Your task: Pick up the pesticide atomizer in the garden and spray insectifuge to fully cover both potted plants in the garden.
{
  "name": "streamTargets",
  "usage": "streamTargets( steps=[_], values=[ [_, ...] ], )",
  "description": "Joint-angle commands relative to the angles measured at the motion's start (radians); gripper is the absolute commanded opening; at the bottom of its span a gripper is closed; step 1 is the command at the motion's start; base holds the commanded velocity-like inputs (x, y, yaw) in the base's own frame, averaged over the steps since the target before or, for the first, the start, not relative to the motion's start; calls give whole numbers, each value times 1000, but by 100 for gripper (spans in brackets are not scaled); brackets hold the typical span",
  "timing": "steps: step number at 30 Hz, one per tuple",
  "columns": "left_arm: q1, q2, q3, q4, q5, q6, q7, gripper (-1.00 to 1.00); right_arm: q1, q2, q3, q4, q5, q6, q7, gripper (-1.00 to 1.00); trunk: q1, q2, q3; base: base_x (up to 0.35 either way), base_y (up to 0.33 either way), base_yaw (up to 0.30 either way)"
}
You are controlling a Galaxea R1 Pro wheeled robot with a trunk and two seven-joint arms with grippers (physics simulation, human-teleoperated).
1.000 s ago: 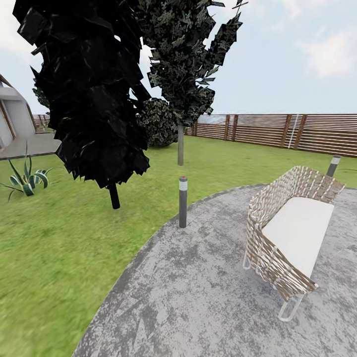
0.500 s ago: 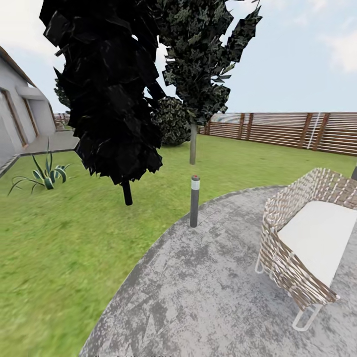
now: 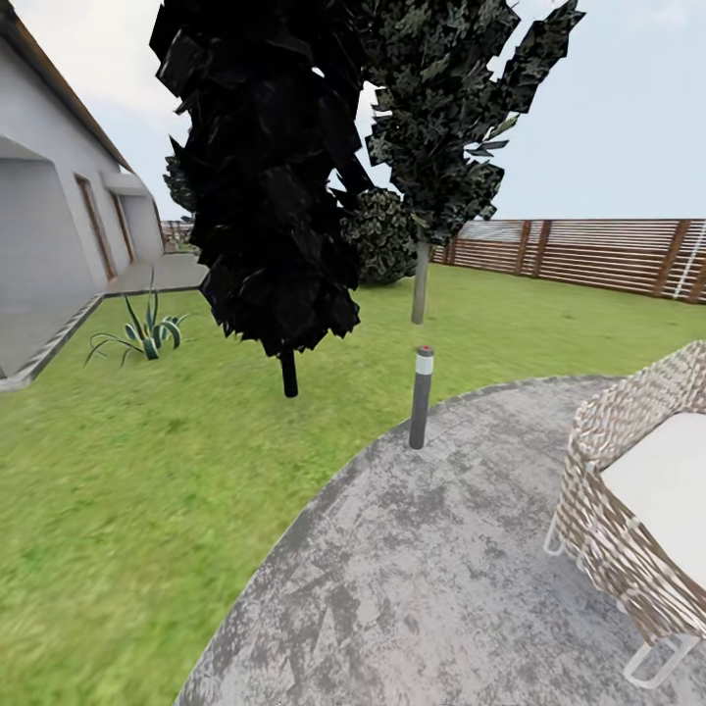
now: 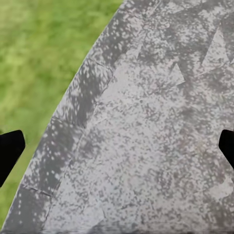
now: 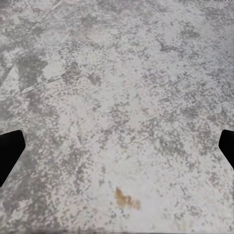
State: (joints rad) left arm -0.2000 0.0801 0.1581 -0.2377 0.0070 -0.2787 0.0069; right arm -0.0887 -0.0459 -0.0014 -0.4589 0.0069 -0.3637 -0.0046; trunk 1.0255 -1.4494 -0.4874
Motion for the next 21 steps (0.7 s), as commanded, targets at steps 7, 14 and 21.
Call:
streamTargets(
  steps=[7, 14, 21],
  values=[
    [-2, 0, 1, 1, 1, -4, 1, 100, 0, 0, -1, 20, 0, -4, -1, 100, 0, -1, -2, -267, 93, 277],
    [-2, -2, 0, -5, 1, -4, 1, 100, 0, 0, 0, 26, -1, -4, -2, 100, 0, -1, -1, -25, 9, 280],
    [-3, -3, 0, -5, 1, -4, 1, 100, 0, 0, 0, 26, -1, -4, -2, 100, 0, -1, 3, -1, 0, 280]
  ],
)
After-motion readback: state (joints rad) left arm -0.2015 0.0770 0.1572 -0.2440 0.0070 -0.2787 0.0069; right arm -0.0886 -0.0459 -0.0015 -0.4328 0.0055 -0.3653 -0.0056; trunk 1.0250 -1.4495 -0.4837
